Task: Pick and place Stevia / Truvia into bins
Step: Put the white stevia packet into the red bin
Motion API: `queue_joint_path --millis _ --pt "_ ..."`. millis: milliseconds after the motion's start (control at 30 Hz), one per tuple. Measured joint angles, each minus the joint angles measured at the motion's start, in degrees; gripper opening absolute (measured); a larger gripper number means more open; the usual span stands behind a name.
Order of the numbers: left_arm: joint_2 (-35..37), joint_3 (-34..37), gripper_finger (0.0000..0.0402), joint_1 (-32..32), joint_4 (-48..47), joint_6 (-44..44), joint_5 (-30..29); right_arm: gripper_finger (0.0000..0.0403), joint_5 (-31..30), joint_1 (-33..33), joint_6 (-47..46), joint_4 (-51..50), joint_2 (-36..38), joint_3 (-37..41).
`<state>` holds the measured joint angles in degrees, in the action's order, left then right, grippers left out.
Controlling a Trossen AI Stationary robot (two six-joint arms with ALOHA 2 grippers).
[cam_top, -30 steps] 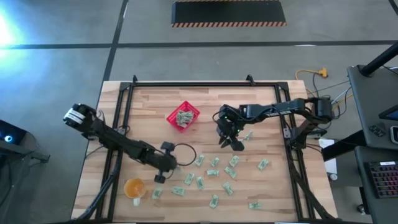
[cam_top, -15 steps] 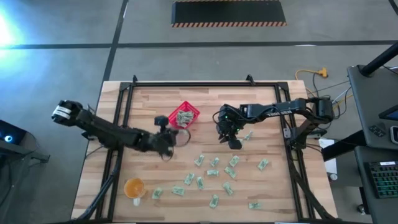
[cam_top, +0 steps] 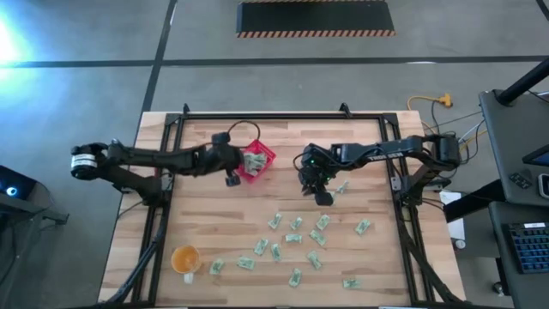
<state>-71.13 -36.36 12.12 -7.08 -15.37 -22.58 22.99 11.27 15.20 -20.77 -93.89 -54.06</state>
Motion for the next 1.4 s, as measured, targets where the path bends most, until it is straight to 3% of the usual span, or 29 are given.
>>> queue_joint_path --millis 200,467,633,900,1400 --pt "0.0 0.1 0.0039 1.0 0.0 0.0 1.6 0.0068 -1.1 0.0 0.2 0.0 0.3 0.0" --pt "0.0 0.1 0.0125 1.0 0.1 0.0 1.6 0.0079 -1.4 0.0 -2.2 0.1 0.2 1.1" --pt "0.0 0.0 0.0161 1.0 0.1 0.1 1.6 0.0082 -7.6 0.2 -5.6 -5.1 0.7 1.3" --pt "0.0 0.0 0.0171 1.0 0.1 1.6 1.6 0.0068 -23.1 0.3 -18.7 -13.3 3.2 3.0" --pt "0.0 0.0 0.0171 1.0 0.1 1.7 1.6 0.0075 -19.4 0.1 -25.4 -13.3 3.9 8.6"
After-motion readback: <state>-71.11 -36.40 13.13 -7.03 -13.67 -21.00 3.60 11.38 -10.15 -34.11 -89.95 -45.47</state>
